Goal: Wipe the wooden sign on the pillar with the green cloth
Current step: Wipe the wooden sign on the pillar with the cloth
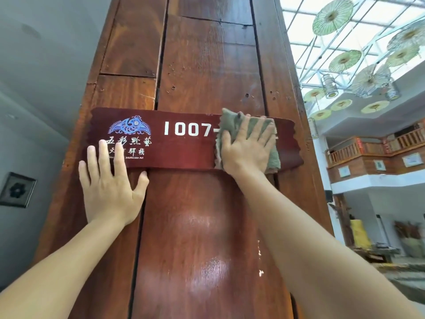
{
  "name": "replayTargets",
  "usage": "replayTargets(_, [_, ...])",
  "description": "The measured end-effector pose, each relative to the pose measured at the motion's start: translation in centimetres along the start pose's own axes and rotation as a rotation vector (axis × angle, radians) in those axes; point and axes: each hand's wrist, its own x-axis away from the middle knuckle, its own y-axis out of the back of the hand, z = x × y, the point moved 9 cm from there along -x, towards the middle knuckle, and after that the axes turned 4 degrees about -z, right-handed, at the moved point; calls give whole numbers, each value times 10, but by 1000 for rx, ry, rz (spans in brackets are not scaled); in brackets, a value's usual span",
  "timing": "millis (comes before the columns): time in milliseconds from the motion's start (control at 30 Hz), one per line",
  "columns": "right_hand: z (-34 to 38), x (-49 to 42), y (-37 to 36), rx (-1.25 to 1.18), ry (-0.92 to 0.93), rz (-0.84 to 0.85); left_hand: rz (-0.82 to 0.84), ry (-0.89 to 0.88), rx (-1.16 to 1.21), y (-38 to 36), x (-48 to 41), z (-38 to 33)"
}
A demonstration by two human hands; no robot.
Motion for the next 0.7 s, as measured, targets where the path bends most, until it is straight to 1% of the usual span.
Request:
replayTargets(67, [48, 24, -8, 28, 374, 21, -1, -4, 10, 0, 1, 2])
replayTargets(100, [56, 28, -7, 48, 532, 35, -7, -9, 15, 0, 0, 2])
replayTargets(133, [54, 27, -5, 67, 646, 44, -10, -13, 19, -1, 0, 2])
replayTargets(167, [45, 21, -2, 86, 698, 52, -11, -12, 20, -1, 0, 3])
replayTargets(200, [33, 11, 0, 96, 674, 51, -13, -9, 18, -2, 0, 4])
replayTargets(233, [19, -3, 3, 91, 572, 48, -17, -8, 15, -2, 0, 3])
replayTargets(300, [1, -23, 4, 63, 256, 52, -15, -8, 6, -2, 1, 2])
replayTargets(333, [4, -22, 3, 45, 116, 48, -9, -9, 3, -2, 1, 2])
replayTargets(367, [18, -14, 0, 21, 46, 45, -8, -8, 4, -2, 1, 3])
replayTargets(400, [41, -2, -4, 1, 71, 45, -11, -6, 2, -2, 1, 3])
replayTargets(433, [69, 15, -9, -15, 190, 36, -9, -8, -1, -1, 1, 3])
replayTargets(500, [116, 54, -14, 1, 537, 41, 13, -20, -2, 0, 1, 2])
replayTargets(533, [124, 65, -16, 20, 665, 57, 21, -30, -1, 1, 1, 3])
replayTargets(567, [125, 65, -14, 24, 739, 81, 30, -45, 3, 3, 3, 4])
replayTargets(600, [119, 58, -14, 27, 763, 102, 44, -57, 10, 4, 7, 6])
replayTargets(633, [112, 46, -13, 27, 742, 113, 61, -65, 16, 4, 14, 9])
replayTargets(667, [102, 29, -12, 15, 668, 120, 78, -68, 16, 5, 23, 14])
replayTargets(700, [93, 11, -10, -13, 546, 133, 94, -66, 10, 5, 34, 18])
